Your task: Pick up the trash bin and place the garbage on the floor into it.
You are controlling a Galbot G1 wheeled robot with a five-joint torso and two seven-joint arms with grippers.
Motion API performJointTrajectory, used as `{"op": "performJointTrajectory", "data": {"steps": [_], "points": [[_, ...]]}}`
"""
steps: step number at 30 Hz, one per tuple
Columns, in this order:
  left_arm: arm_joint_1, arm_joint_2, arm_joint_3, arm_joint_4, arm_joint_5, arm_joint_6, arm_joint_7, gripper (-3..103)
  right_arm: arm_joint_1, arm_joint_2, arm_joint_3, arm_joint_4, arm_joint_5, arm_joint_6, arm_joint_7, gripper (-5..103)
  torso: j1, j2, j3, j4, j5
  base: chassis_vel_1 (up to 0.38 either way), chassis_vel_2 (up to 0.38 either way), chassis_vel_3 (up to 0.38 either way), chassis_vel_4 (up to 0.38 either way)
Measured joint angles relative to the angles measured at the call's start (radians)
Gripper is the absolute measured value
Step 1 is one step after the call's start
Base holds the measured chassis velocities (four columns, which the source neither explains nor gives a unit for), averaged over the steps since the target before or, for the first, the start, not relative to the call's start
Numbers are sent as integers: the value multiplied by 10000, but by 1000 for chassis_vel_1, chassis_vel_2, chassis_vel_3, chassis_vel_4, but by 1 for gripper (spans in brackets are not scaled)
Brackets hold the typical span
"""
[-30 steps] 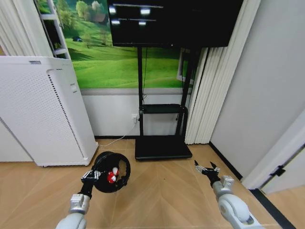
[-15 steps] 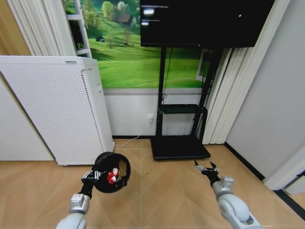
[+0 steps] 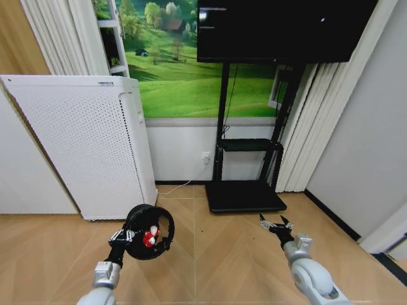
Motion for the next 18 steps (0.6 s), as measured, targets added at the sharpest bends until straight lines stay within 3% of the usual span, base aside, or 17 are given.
{"op": "performJointTrajectory", "data": {"steps": [14,18], "points": [[246,55,-86,-80,-92,47,-123,5,-2,2,-1,0,0,0,0,100,-2,1,-3,-4,3,211,-193,-205,190],[506,41,-327,-35,-786,284,-293,5,-2,2,-1,1,0,0,0,100,-6,2,-6,-6,3,122,-142,-137,118]]}}
